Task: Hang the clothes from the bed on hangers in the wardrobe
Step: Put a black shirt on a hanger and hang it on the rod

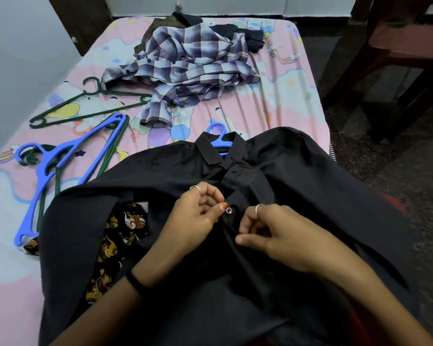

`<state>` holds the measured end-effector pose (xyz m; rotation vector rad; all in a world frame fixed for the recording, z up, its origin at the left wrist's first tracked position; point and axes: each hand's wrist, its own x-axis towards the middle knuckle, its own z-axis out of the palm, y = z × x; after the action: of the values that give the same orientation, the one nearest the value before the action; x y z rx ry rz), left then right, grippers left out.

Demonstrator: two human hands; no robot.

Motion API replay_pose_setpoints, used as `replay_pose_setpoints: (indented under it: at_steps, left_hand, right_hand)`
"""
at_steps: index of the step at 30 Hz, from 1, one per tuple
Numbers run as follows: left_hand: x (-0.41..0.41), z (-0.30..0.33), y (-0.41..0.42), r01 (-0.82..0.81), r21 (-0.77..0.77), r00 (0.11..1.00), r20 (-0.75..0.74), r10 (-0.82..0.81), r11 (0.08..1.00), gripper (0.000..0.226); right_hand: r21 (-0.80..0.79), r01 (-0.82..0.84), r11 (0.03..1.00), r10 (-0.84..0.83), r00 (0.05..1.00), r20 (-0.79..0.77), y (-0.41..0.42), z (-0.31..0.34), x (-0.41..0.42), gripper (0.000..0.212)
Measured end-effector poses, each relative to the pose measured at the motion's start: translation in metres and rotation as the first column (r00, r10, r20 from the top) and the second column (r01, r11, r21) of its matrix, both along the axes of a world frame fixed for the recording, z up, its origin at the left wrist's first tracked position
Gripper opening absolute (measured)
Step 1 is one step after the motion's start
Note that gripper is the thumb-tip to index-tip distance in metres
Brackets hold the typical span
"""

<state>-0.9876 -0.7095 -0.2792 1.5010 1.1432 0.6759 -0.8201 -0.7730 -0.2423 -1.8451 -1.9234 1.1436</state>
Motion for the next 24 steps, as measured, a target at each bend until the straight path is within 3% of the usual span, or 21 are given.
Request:
replay_pose_setpoints:
  at_steps: [2,4,7,11,14,21,24]
  left_hand:
    - [-0.007,0.001,0.006,0.097,-0.012,0.993,-0.068,-0.097,0.995,0.013]
    - [-0.013,0.006,0.015,0.201,-0.021,0.971,-0.125,-0.202,0.979,0.01]
    - [-0.02,0.014,0.039,0.183,0.073,0.96,-0.228,-0.163,0.98,0.009]
    - [-0.029,0.006,0.086,0.121,0.233,0.906,-0.424,-0.011,0.965,0.008]
    - [-0.04,-0.021,0.121,0.054,0.324,0.84,-0.527,0.133,0.945,0.004]
    - [-0.06,-0.057,0.159,0.077,0.463,0.631,-0.708,0.317,0.883,0.031]
    - [-0.066,-0.064,0.174,0.042,0.478,0.555,-0.742,0.377,0.878,0.042]
  right_hand:
    - [-0.06,-0.212,0.975,0.217,0.972,0.088,-0.006,0.018,0.002,0.016]
    - [-0.158,-0.3,0.941,0.309,0.951,0.033,-0.003,0.027,0.005,0.02]
    - [-0.13,-0.137,0.982,0.137,0.991,-0.011,0.023,0.02,0.017,0.029]
    - [0.101,0.118,0.988,-0.131,0.982,0.139,0.076,-0.014,0.038,0.028]
    - [0.206,0.209,0.956,-0.245,0.954,0.171,0.119,-0.035,0.046,0.022]
    - [0.336,0.119,0.934,-0.238,0.909,0.341,0.211,-0.064,0.045,0.019]
    - [0.287,0.073,0.955,-0.186,0.902,0.39,0.236,-0.076,0.035,0.027]
